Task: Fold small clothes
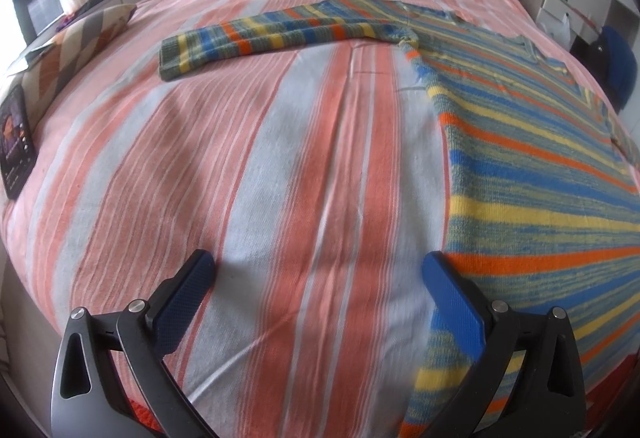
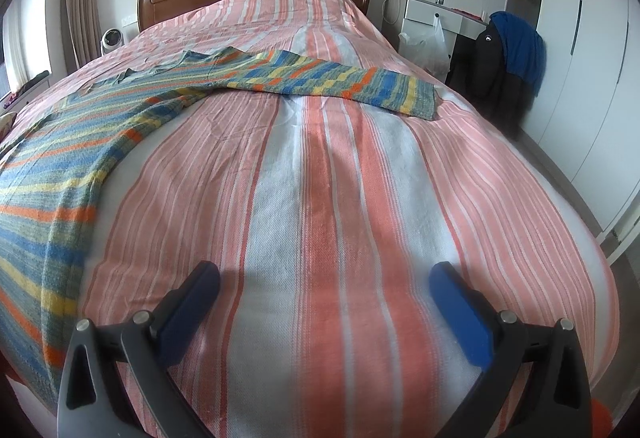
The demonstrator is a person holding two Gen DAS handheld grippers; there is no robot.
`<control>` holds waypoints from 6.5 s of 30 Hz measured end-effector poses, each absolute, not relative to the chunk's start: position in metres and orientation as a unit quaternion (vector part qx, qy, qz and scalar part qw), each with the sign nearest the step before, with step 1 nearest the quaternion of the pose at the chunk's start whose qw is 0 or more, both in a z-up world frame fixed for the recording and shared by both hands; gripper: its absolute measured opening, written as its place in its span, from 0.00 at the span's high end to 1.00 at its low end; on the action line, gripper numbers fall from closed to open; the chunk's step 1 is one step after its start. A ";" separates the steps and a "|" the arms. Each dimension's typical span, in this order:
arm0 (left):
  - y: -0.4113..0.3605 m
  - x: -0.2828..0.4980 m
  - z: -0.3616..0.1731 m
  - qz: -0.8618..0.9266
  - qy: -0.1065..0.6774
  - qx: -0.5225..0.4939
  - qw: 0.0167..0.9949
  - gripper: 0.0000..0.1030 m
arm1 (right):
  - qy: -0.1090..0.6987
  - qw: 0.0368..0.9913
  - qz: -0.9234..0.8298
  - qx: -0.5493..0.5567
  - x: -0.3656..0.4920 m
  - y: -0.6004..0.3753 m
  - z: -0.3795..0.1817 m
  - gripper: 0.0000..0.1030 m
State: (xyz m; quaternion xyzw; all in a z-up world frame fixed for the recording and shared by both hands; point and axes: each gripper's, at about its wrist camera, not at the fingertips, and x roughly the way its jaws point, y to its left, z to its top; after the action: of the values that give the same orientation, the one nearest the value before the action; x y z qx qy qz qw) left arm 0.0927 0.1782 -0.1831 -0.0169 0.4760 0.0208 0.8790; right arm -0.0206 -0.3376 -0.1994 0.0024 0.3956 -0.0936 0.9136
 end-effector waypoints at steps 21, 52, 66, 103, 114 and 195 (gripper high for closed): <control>0.176 0.093 -0.185 0.019 0.481 -0.014 0.876 0.00 | 0.395 0.914 -0.094 0.002 -0.021 -0.337 -0.199 0.00; 0.178 0.093 -0.186 0.017 0.481 -0.016 0.876 0.00 | 0.414 0.898 -0.009 0.145 0.026 -0.403 -0.134 0.00; 0.178 0.093 -0.185 0.023 0.481 -0.018 0.877 0.00 | 0.411 0.763 -0.040 0.498 0.153 -0.588 -0.203 0.48; 0.178 0.091 -0.184 0.019 0.476 -0.022 0.879 0.00 | 0.450 0.811 0.240 0.287 0.303 -0.219 -0.101 0.32; 0.176 0.092 -0.185 0.026 0.474 -0.015 0.880 0.00 | 0.464 0.878 0.071 0.092 0.115 -0.335 -0.150 0.30; 0.171 0.097 -0.169 -0.010 0.515 -0.006 0.857 0.01 | 0.407 0.911 -0.064 0.005 -0.007 -0.332 -0.198 0.00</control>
State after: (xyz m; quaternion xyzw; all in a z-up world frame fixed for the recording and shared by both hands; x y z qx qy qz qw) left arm 0.0974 0.1707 -0.1694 -0.0059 0.5145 -0.0104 0.8574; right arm -0.0070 -0.3320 -0.1980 0.0055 0.4072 -0.0640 0.9111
